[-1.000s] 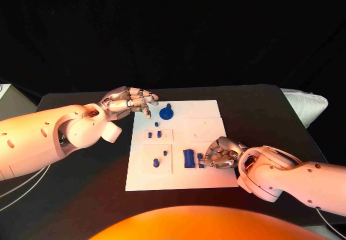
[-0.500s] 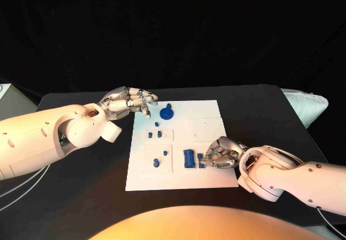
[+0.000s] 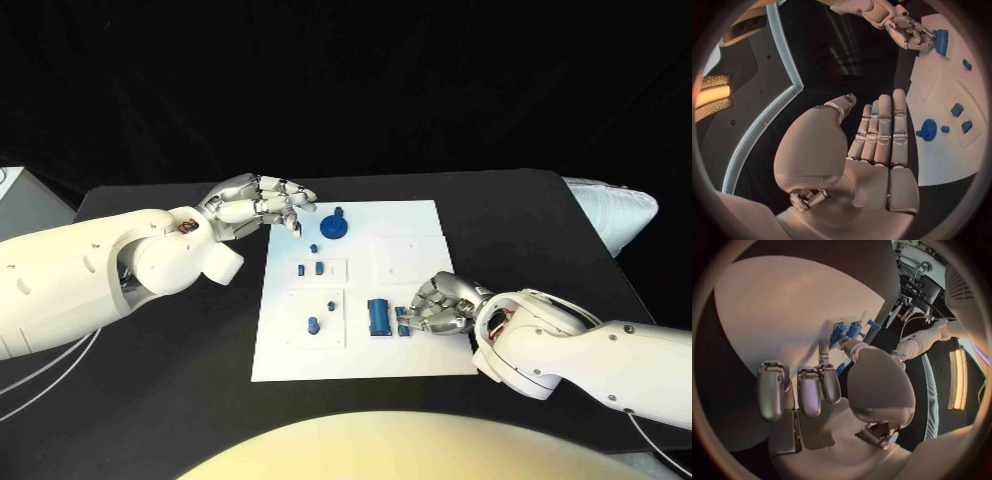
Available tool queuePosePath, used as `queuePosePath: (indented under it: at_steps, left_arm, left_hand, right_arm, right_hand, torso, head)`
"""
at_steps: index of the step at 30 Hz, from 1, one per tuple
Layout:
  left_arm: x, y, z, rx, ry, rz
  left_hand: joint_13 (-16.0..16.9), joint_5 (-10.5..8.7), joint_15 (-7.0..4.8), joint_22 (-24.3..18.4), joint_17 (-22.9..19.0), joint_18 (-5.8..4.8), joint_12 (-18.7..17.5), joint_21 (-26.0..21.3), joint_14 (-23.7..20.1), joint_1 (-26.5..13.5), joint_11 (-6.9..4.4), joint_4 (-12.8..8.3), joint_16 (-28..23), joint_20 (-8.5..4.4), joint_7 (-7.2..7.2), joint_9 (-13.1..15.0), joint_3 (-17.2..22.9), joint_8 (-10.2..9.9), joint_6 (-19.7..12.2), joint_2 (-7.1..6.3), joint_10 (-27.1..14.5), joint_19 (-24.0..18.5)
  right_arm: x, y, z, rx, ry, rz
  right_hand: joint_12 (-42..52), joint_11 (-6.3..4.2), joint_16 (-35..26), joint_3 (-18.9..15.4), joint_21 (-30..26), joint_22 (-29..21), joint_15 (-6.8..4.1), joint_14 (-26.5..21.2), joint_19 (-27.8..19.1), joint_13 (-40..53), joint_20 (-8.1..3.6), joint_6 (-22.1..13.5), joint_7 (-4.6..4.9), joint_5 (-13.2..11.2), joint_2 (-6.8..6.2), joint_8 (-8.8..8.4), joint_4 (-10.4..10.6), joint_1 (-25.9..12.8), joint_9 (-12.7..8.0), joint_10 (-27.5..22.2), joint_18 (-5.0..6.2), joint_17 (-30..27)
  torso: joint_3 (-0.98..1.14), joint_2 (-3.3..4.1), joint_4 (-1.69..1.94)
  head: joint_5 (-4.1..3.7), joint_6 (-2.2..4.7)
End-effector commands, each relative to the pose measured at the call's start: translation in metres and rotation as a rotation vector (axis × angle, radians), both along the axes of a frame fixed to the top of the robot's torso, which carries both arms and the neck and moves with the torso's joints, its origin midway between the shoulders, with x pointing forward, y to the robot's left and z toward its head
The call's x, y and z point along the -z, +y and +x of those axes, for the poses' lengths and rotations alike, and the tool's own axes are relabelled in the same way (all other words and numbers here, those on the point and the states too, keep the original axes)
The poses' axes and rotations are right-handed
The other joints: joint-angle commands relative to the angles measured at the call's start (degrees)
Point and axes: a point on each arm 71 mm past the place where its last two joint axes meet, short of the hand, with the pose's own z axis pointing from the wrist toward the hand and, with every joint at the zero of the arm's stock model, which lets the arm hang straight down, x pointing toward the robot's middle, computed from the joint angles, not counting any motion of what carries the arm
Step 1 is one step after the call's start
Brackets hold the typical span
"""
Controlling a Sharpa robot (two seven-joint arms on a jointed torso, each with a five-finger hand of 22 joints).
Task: Assemble the parts on the task board
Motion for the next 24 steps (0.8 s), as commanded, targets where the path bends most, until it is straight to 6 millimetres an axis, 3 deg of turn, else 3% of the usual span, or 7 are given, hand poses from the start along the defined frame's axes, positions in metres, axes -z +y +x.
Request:
queuePosePath:
  at_steps: [1,14,24]
  left_arm:
    - [0.0000,-0.0023,-0.0010,0.020,0.002,-0.010]
    - [0.0001,-0.0024,-0.0010,0.021,0.001,-0.010]
    - [0.0001,-0.0022,-0.0009,0.020,0.001,-0.009]
  left_hand:
    - [0.1,-0.09,0.12,-0.1,0.0,0.30,0.0,-0.3,-0.4,0.0,0.01,0.4,-0.2,0.19,0.05,0.0,0.0,0.2,0.0,0.40,-0.3,0.2]
    - [0.1,-0.09,0.11,-0.1,0.0,0.30,0.0,-0.3,-0.4,0.1,0.00,0.4,-0.2,0.18,0.04,0.1,0.0,0.2,-0.1,0.44,-0.3,0.2]
    - [0.1,-0.09,0.11,-0.1,0.0,0.30,0.0,-0.3,-0.4,0.1,0.00,0.4,-0.2,0.18,0.04,0.1,0.0,0.2,-0.1,0.44,-0.3,0.2]
  right_arm:
    - [0.0015,-0.0016,0.0011,-0.003,-0.023,-0.022]
    - [0.0013,-0.0063,0.0054,0.000,-0.069,-0.055]
    - [-0.0002,-0.0041,0.0057,-0.004,-0.084,-0.032]
  right_hand:
    - [0.2,-0.41,0.2,0.0,0.2,12.8,-0.33,5.0,4.1,9.6,-0.54,-0.1,-0.23,-0.4,0.05,0.20,-0.4,0.6,-0.1,1.3,0.00,11.3]
    - [0.4,-0.60,0.3,0.6,0.7,12.9,-0.49,5.0,4.2,9.8,-0.68,0.2,-0.44,-2.7,0.29,0.29,-2.2,3.0,-0.2,1.4,-0.08,11.5]
    - [0.4,-0.42,0.3,-0.5,0.5,12.8,-0.36,5.0,4.2,9.8,-0.62,0.3,-0.21,-2.9,-0.27,0.21,-1.1,1.4,-0.3,1.5,-0.05,11.4]
  torso:
    - [-0.02,-0.01,-0.05]
    - [-0.01,-0.04,-0.10]
    - [-0.03,-0.01,-0.05]
  head:
    - [0.08,0.01]
    - [0.10,0.01]
    - [0.04,0.01]
